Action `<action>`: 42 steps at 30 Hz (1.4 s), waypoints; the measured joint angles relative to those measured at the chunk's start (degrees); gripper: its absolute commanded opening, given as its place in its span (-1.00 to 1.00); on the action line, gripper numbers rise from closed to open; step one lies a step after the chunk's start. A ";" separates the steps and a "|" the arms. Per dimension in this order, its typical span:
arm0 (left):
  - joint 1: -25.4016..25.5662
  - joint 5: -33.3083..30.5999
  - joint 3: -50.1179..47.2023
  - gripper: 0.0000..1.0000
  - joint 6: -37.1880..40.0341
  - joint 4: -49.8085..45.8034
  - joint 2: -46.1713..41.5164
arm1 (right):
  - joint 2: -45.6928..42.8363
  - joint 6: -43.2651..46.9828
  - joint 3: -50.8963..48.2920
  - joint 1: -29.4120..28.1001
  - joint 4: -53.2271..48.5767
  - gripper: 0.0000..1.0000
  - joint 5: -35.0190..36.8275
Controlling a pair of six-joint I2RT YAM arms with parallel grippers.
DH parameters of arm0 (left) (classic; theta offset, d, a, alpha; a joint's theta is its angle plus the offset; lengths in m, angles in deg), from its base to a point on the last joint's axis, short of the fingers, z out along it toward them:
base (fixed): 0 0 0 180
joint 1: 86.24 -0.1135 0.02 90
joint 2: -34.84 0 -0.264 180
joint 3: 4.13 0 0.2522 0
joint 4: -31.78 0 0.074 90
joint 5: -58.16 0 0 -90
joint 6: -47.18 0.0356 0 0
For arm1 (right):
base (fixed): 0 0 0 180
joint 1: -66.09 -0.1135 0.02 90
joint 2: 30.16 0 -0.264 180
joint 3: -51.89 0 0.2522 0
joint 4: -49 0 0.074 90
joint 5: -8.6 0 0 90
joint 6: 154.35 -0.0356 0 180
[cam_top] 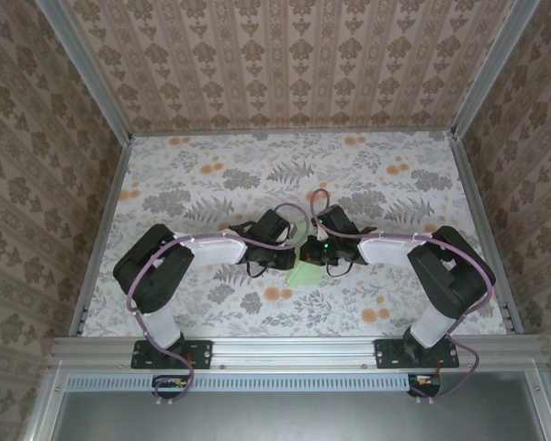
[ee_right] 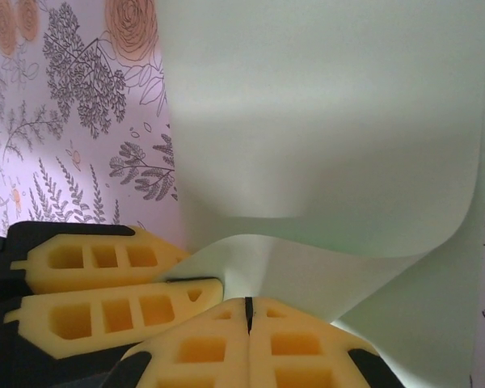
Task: Fold a paper plane with a square sheet of paper (fold left side to right side)
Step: Fold the triangle a second time at the center of the table.
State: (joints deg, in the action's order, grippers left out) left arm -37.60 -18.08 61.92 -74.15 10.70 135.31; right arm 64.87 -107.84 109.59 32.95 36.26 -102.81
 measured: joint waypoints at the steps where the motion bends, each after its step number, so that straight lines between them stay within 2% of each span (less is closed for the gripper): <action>1: 0.00 0.00 0.00 -0.78 0.00 -0.02 0.00 | 0.02 0.07 0.09 0.00 -0.24 -0.89 0.04; 16: 0.00 0.00 0.13 -0.77 0.00 -0.17 0.00 | 1.60 1.75 1.03 0.00 -4.50 -0.89 1.73; 24: 0.00 -0.09 1.20 -0.56 0.50 -2.43 -0.44 | 1.86 1.73 1.36 0.00 -5.33 -0.89 1.75; 28: -0.46 -0.66 2.51 -0.43 1.38 -5.27 -3.41 | 1.86 1.73 1.36 0.00 -5.35 -0.89 1.75; 33: -1.18 -0.87 2.95 -0.45 1.60 -7.39 -9.01 | 1.86 1.75 1.36 0.00 -5.35 -0.89 1.73; 36: -1.44 1.86 2.82 -0.48 1.55 -7.34 -11.13 | 1.86 1.75 1.36 0.00 -5.35 -0.89 1.75; 42: -1.42 13.64 -0.92 -0.50 -0.63 -2.05 -10.40 | 1.86 1.75 1.36 0.00 -5.38 -0.89 1.75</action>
State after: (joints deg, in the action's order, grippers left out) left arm -39.02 -4.44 61.00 -74.79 8.65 124.90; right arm 66.72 -106.09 110.95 32.95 30.88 -101.07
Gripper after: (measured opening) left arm 0.251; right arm 0.055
